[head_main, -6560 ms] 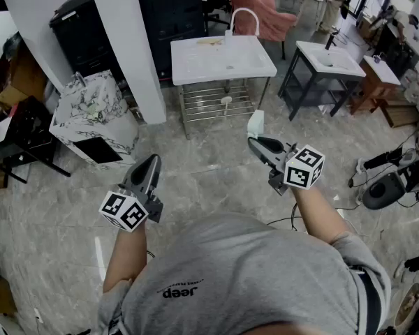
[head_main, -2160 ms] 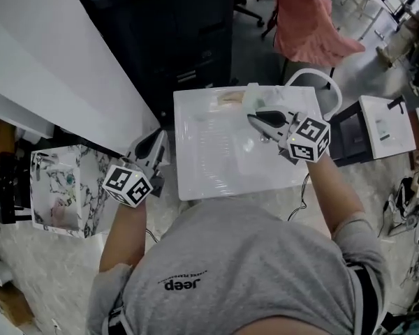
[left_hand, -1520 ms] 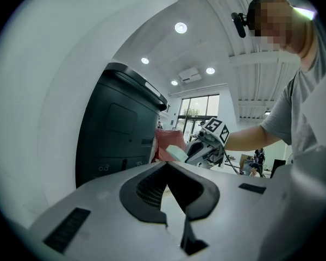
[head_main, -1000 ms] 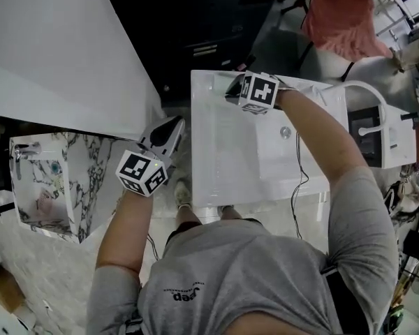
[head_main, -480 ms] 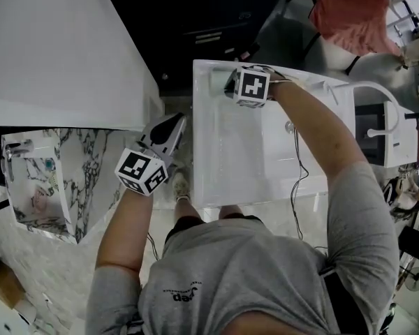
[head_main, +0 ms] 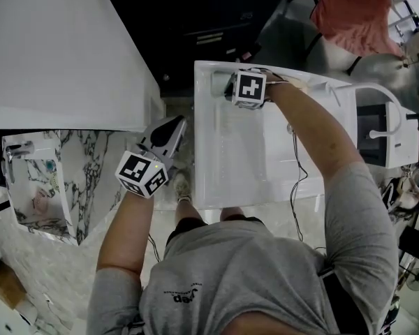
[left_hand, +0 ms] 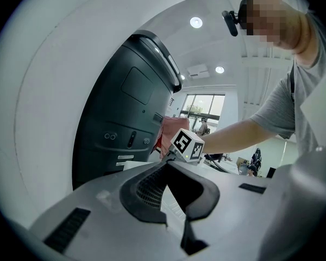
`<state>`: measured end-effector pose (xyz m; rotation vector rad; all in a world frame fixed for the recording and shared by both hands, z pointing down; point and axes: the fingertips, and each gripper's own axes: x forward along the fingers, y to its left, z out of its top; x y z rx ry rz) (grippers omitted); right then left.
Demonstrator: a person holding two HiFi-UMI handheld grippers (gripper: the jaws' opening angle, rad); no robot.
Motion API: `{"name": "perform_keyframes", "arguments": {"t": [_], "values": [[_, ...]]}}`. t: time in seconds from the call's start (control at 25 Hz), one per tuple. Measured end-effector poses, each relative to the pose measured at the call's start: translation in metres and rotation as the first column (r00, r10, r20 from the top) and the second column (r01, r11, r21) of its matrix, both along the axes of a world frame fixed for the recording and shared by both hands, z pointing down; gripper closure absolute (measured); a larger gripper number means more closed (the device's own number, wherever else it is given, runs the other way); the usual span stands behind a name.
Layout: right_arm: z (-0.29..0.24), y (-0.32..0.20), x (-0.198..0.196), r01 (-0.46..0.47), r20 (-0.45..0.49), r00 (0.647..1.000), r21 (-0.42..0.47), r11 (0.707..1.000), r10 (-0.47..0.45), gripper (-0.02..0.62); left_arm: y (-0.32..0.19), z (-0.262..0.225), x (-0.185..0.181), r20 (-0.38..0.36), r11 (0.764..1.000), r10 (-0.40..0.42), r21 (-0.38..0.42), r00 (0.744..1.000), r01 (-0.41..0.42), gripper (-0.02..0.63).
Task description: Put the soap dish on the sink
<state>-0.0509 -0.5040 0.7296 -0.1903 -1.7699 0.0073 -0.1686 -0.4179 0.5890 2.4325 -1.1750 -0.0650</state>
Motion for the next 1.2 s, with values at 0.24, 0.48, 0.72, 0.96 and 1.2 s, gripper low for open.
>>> {"name": "perform_keyframes", "arguments": {"t": [0.24,0.48,0.72,0.96,1.2], "values": [[-0.001,0.0,0.001,0.012,0.0,1.0,0.011,1.0,-0.012,0.511,0.002,-0.001,0.0,0.0,1.0,0.002,0.0,1.0,-0.002,0.592],[-0.002,-0.002,0.006,0.008,-0.021,1.0,0.035,0.999,-0.007,0.462,0.004,-0.005,0.003,-0.007,1.0,0.009,0.003,1.0,-0.009,0.592],[-0.028,-0.012,-0.001,-0.053,0.069,0.996,0.084,0.995,0.047,0.42,0.007,-0.013,0.003,0.004,1.0,0.019,0.019,1.0,-0.019,0.592],[-0.084,-0.015,-0.008,-0.136,0.222,0.969,0.106,0.985,0.11,0.417,0.009,-0.035,0.005,0.02,0.999,0.022,0.044,1.0,-0.023,0.592],[-0.176,-0.014,-0.004,-0.341,0.513,0.816,0.057,0.938,0.266,0.426,0.008,-0.074,0.013,-0.01,0.997,0.019,0.08,1.0,-0.018,0.592]]}}
